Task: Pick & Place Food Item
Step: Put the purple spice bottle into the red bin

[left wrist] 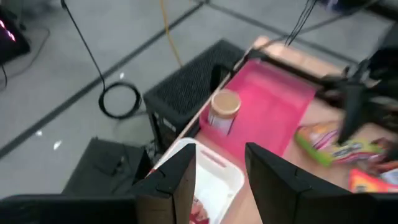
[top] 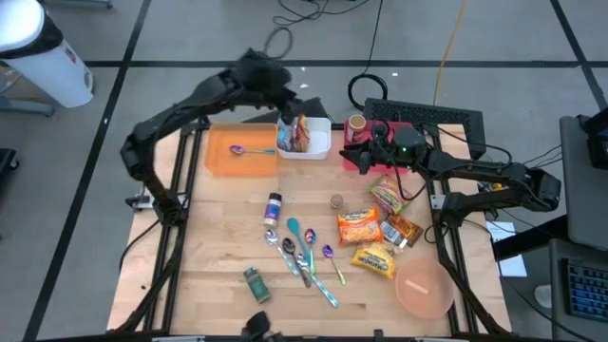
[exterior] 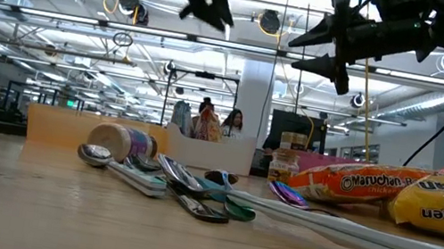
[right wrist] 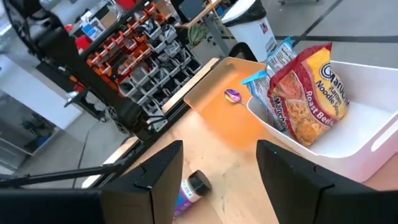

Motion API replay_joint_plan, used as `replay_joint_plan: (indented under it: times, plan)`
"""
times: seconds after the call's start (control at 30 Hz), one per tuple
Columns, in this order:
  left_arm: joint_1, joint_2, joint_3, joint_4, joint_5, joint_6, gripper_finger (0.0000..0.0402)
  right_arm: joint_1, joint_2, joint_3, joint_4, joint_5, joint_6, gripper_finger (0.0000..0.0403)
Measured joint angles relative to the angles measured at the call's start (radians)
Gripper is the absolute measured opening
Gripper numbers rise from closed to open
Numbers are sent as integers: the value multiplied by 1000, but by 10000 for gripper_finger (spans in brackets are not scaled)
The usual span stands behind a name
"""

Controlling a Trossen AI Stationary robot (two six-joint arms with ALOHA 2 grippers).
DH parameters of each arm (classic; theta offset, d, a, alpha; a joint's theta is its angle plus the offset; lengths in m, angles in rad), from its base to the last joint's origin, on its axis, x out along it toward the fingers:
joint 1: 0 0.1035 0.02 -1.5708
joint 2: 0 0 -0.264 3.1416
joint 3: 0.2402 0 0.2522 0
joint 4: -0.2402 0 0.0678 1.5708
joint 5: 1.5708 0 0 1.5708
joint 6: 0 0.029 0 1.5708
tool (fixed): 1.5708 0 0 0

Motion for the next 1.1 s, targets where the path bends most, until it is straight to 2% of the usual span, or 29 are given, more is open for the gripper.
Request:
replay_joint_plan:
  times: [0.43,0.77,1.03,1.1]
  plan:
    - [-99,-318,0,-160,34,-184,145,0,0,0,0,0,-20,196]
    - [-218,-350,0,-151,37,-234,145,0,0,0,0,2,-14,196]
    - [-308,-311,-58,161,110,-221,145,0,0,0,0,3,-16,196]
    - [-315,-311,-80,194,124,-219,145,0,0,0,0,3,-15,196]
